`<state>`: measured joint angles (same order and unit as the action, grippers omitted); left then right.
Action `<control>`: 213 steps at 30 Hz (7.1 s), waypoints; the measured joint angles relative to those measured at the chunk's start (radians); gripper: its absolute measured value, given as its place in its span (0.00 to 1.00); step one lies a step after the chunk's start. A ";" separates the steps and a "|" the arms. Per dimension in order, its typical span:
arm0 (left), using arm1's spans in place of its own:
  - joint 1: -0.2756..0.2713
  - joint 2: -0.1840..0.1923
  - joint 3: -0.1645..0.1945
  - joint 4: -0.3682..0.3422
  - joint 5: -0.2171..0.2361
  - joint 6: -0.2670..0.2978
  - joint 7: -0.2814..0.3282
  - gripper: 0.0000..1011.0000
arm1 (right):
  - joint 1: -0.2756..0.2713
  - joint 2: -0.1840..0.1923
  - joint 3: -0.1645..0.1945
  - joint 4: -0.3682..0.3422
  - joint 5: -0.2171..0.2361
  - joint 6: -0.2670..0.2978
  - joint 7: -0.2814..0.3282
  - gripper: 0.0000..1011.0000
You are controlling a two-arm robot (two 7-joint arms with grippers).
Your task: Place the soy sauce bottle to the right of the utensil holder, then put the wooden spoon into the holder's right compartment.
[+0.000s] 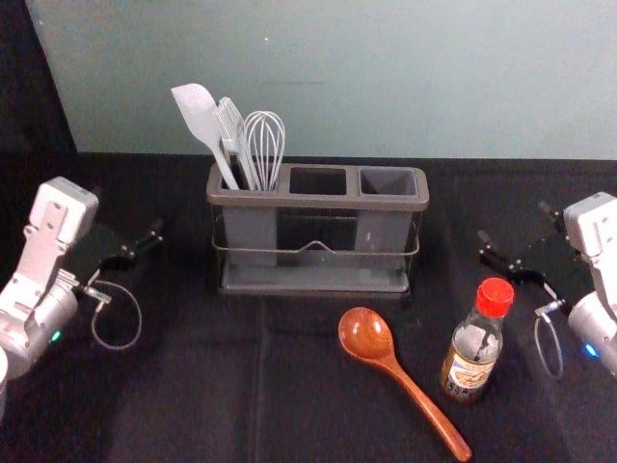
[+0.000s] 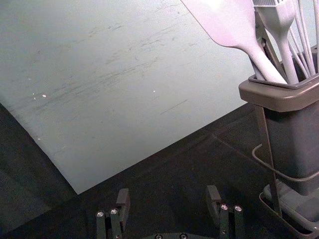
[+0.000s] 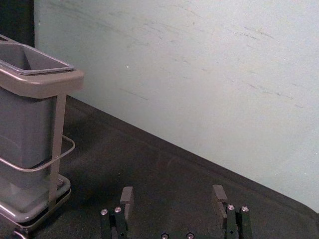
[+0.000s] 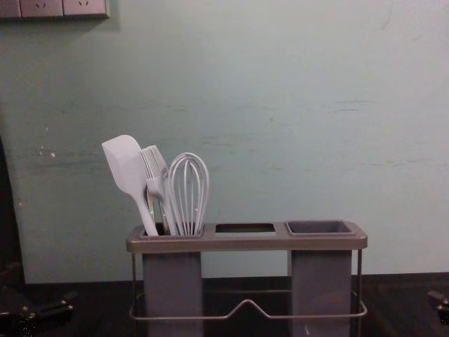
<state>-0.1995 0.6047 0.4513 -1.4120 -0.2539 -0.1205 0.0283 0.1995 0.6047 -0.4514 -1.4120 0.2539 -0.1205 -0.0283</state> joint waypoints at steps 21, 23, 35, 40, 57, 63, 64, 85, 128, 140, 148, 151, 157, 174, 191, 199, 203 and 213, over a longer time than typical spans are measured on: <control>0.000 0.000 0.000 0.000 0.000 0.000 0.000 0.99 | 0.000 0.000 0.000 0.000 0.000 0.000 0.000 0.99; 0.000 0.000 0.000 0.000 0.000 0.000 0.000 0.99 | 0.000 0.000 0.000 0.000 0.000 0.000 0.000 0.99; 0.000 0.000 0.000 0.000 0.000 0.000 0.000 0.99 | -0.019 0.008 0.017 -0.020 -0.002 0.000 -0.009 0.99; 0.000 0.000 0.000 0.000 0.000 0.000 0.000 0.99 | -0.091 0.033 0.065 -0.084 -0.002 -0.010 -0.035 0.99; 0.000 0.000 0.000 0.000 0.000 0.000 0.000 0.99 | -0.369 0.108 0.252 -0.326 0.104 -0.187 -0.033 0.99; 0.000 0.000 0.000 0.000 0.000 0.000 0.000 0.99 | -0.419 0.094 0.297 -0.374 0.232 -0.281 0.051 0.99; 0.000 0.000 0.000 0.000 0.000 0.000 0.000 0.99 | -0.425 0.094 0.302 -0.382 0.251 -0.286 0.064 0.99; 0.000 0.000 0.000 0.000 0.000 0.000 0.000 0.99 | -0.611 0.232 0.383 -0.588 0.427 -0.101 0.241 0.99; 0.000 0.000 0.000 0.000 0.000 0.000 0.000 0.99 | -0.454 0.023 0.232 -0.459 0.170 -0.033 0.245 0.99; 0.000 0.000 0.000 0.000 0.000 0.000 0.000 0.99 | -0.499 0.006 0.270 -0.499 0.161 -0.029 0.255 0.99; 0.000 0.000 0.000 0.000 0.000 0.000 0.000 0.99 | -0.521 -0.010 0.289 -0.507 0.170 -0.027 0.274 0.99; 0.000 0.000 0.000 0.000 0.000 0.000 0.000 0.99 | -0.525 -0.016 0.295 -0.509 0.171 -0.027 0.280 0.98; 0.000 0.000 0.000 0.000 0.000 0.000 0.000 0.99 | -0.536 -0.021 0.306 -0.518 0.154 -0.023 0.287 0.84; 0.000 0.000 0.000 0.000 0.000 0.000 0.000 0.99 | -0.568 -0.051 0.344 -0.539 0.134 -0.004 0.300 0.39; 0.000 0.000 0.000 0.000 0.000 0.000 0.000 0.99 | -0.575 -0.054 0.417 -0.592 0.140 0.014 0.338 0.39; 0.000 0.000 0.000 0.000 0.000 0.000 0.000 0.99 | -0.547 -0.053 0.440 -0.593 0.159 0.039 0.373 0.39; 0.000 0.000 0.000 0.000 0.000 0.000 0.000 0.99 | -0.532 -0.055 0.444 -0.587 0.167 0.049 0.385 0.39; 0.000 0.000 0.000 0.000 0.000 0.000 0.000 0.99 | -0.454 -0.048 0.427 -0.531 0.191 0.075 0.421 0.39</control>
<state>-0.1995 0.6047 0.4514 -1.4120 -0.2539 -0.1205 0.0282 -0.2542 0.5562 -0.0242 -1.9434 0.4445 -0.0457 0.3925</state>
